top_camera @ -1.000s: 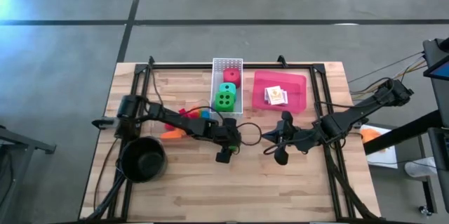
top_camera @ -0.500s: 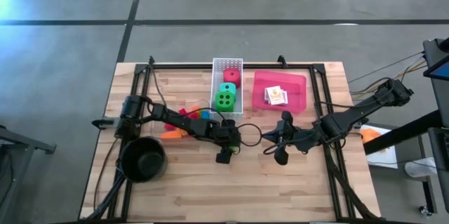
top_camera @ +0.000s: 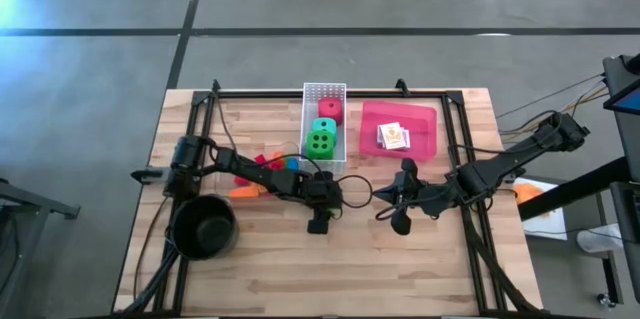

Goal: Pick & Place Toys
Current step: Put the green game piece into the transparent bin

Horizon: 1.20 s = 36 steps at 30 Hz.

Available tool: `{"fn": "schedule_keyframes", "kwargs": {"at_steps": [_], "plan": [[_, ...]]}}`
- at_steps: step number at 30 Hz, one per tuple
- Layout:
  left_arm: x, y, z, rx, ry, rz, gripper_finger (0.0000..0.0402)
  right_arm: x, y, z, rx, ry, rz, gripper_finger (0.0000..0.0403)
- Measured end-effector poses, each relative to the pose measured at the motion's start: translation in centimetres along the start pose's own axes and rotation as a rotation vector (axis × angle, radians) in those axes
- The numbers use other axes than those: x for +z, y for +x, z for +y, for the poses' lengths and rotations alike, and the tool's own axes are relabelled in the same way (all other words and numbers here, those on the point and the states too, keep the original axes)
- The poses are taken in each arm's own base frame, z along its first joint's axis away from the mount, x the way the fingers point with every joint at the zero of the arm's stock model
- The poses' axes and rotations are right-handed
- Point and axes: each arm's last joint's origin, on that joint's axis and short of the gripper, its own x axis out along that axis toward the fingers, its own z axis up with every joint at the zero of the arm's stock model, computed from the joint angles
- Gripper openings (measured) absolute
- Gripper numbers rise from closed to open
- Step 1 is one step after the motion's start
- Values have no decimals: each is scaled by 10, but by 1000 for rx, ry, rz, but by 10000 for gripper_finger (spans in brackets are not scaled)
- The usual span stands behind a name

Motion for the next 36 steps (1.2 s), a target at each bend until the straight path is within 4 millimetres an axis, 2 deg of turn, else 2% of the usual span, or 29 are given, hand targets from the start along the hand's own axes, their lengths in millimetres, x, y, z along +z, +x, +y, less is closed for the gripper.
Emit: {"fn": "schedule_keyframes", "kwargs": {"at_steps": [5,11,18,22,30,36], "plan": [[0,-3,-1,-7,-24,-2,168,0,0,0,0,0,0,8],[4,-22,-3,-59,-104,-11,168,0,0,0,1,0,0,8],[20,-69,-6,-78,-114,-108,168,0,0,0,0,0,-1,8],[22,-105,-5,-64,-118,-129,168,0,0,0,1,0,-1,8],[8,-180,2,141,-341,-149,168,0,0,0,1,1,-1,8],[-16,-218,8,321,-560,-172,168,0,0,0,1,1,-1,8]]}}
